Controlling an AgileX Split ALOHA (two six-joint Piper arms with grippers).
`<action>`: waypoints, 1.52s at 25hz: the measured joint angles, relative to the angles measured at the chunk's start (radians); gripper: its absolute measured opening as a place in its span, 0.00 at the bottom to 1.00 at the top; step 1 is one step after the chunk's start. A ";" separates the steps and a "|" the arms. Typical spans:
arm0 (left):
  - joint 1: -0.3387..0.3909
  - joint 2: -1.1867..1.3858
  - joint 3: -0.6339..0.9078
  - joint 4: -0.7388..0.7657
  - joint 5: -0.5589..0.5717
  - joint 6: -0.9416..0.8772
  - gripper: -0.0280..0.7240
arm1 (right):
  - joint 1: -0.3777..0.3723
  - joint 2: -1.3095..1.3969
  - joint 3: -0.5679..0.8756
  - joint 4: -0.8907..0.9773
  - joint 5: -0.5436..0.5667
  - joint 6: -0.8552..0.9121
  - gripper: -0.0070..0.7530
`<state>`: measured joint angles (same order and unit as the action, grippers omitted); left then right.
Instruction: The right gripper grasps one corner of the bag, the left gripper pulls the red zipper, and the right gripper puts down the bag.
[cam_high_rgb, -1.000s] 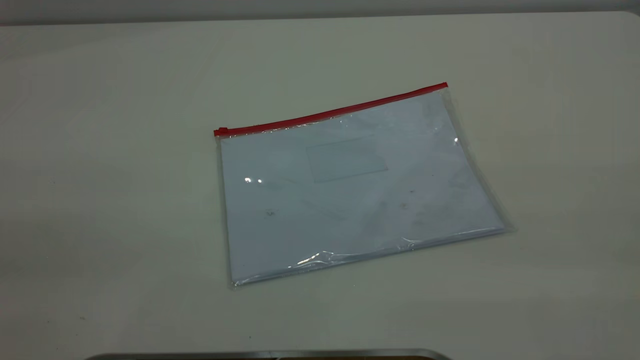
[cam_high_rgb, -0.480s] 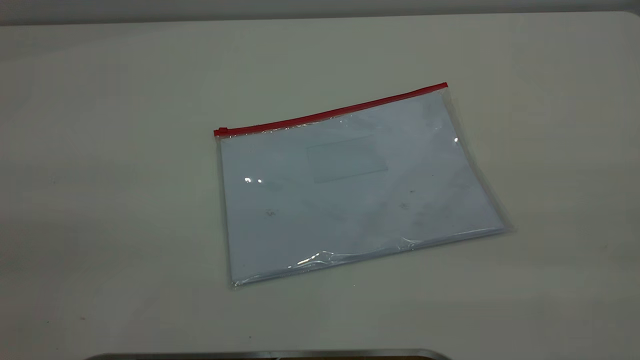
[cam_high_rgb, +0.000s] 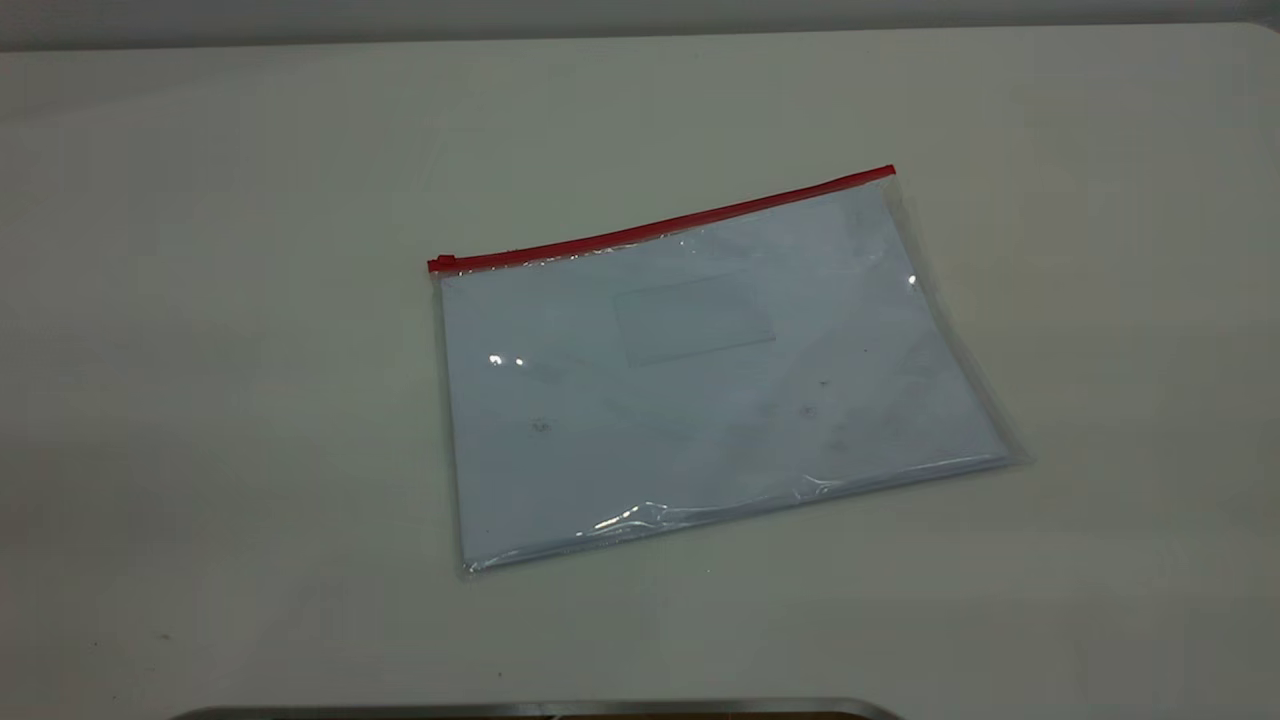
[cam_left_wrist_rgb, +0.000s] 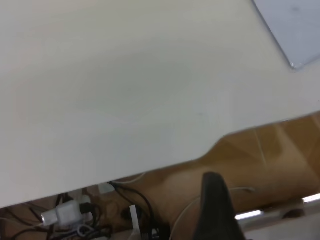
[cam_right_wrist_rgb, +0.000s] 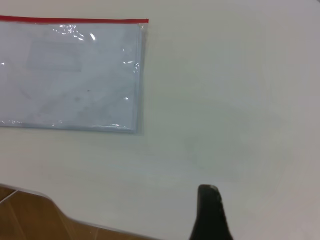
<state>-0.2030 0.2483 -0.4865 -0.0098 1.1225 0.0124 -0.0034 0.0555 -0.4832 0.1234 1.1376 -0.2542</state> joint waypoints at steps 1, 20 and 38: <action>0.029 -0.013 0.000 0.000 0.000 0.000 0.82 | 0.000 0.000 0.000 0.000 0.000 0.000 0.77; 0.191 -0.267 0.001 -0.001 0.009 -0.001 0.81 | 0.000 0.000 0.000 0.000 0.000 0.000 0.77; 0.191 -0.267 0.001 -0.001 0.010 -0.003 0.81 | 0.000 -0.072 0.000 -0.001 0.001 0.000 0.77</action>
<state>-0.0119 -0.0185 -0.4858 -0.0107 1.1324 0.0092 -0.0034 -0.0163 -0.4832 0.1226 1.1384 -0.2542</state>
